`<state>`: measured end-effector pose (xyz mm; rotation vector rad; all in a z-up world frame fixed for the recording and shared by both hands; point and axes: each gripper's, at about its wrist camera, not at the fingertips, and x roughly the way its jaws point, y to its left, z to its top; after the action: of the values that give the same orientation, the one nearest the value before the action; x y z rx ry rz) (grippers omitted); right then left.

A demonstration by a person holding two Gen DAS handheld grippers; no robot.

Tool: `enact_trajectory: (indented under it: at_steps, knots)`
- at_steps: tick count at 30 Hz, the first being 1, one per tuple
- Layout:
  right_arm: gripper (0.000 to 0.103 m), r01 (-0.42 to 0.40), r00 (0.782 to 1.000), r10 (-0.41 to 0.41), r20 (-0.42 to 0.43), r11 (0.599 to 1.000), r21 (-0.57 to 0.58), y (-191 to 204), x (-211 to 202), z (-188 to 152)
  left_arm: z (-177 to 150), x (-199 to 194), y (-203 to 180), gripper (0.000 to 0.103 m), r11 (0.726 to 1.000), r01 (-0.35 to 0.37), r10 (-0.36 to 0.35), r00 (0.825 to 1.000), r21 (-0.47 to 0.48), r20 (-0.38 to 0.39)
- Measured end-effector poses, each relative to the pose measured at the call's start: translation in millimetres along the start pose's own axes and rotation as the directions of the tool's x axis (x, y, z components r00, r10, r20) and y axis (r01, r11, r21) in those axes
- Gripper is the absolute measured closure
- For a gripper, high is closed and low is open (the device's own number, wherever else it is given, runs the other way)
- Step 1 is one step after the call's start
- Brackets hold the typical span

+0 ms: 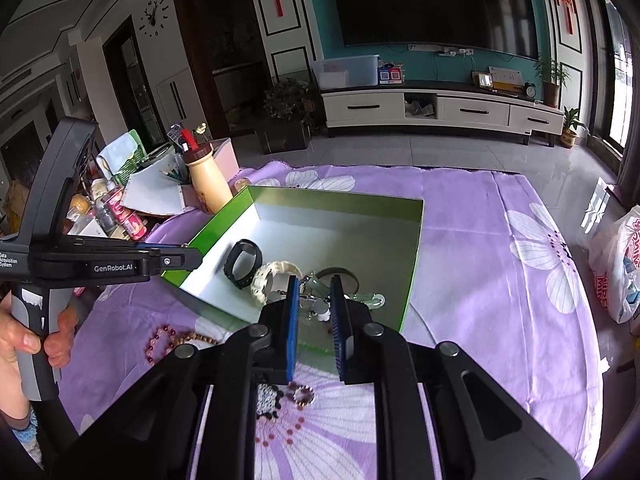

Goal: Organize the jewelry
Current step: 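Carry both into the green box and open both tools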

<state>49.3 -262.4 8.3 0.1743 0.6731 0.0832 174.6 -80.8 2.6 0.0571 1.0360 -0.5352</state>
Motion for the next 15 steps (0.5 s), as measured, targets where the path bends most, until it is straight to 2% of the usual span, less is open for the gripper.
enact_trajectory:
  at_steps: [7, 15]
  knots:
    - [0.088, 0.014, 0.999, -0.013, -0.035, 0.999, 0.032, -17.4, 38.8, 22.3, 35.9, 44.1, 6.3, 0.082, 0.999, -0.013, 0.010, 0.998, -0.043, -0.057]
    - [0.088, 0.068, 0.993, -0.067, -0.095, 0.998, 0.003, -31.4, 82.9, 34.7, 69.5, 91.3, 13.5, 0.082, 0.995, -0.052, 0.043, 0.994, -0.081, -0.103]
